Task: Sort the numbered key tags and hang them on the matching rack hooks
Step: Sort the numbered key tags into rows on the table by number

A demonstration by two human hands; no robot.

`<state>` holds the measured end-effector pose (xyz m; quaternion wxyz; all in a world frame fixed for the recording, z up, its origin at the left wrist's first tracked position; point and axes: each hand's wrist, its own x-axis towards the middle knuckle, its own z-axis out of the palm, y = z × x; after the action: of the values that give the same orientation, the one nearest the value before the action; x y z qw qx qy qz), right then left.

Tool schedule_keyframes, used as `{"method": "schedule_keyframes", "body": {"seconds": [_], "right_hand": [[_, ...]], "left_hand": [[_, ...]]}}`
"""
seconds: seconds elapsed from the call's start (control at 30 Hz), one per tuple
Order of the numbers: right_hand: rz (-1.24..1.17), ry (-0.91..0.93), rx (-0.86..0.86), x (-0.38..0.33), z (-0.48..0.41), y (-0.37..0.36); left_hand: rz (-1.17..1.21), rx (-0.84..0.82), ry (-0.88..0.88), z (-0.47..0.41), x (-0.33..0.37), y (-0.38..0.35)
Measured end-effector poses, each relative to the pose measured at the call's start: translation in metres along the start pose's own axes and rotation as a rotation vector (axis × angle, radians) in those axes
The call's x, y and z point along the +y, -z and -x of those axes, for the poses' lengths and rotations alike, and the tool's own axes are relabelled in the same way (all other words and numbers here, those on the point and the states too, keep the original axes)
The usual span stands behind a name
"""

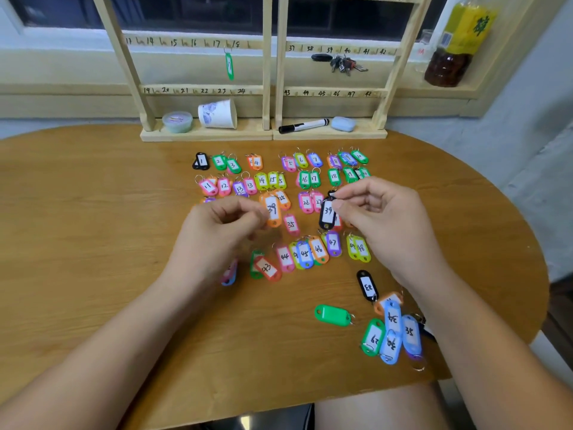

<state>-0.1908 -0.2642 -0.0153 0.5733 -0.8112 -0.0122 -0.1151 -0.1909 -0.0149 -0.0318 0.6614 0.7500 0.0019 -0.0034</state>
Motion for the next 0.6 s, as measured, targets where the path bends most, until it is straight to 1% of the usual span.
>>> {"method": "schedule_keyframes", "body": {"seconds": [0.1,0.27,0.3,0.43,0.53,0.6], "right_hand": [[0.047,0.028,0.021,-0.001,-0.016,0.002],[0.019,0.021,0.086,0.0,-0.023,0.013],[0.008,0.002,0.072,0.001,-0.02,0.012],[-0.05,-0.064,-0.082,0.004,-0.002,-0.004],[-0.092,-0.067,-0.131,0.004,0.005,-0.015],[-0.11,-0.067,-0.145,0.004,0.006,-0.02]], "left_hand": [[-0.045,0.04,-0.031,-0.005,0.001,0.006],[-0.062,0.01,-0.069,-0.005,-0.003,0.004],[-0.056,-0.005,-0.07,-0.005,-0.004,0.002],[-0.083,-0.118,-0.073,0.002,-0.005,-0.007],[-0.128,-0.175,-0.064,0.002,-0.01,-0.011],[-0.135,-0.181,-0.051,0.002,-0.01,-0.012]]}}
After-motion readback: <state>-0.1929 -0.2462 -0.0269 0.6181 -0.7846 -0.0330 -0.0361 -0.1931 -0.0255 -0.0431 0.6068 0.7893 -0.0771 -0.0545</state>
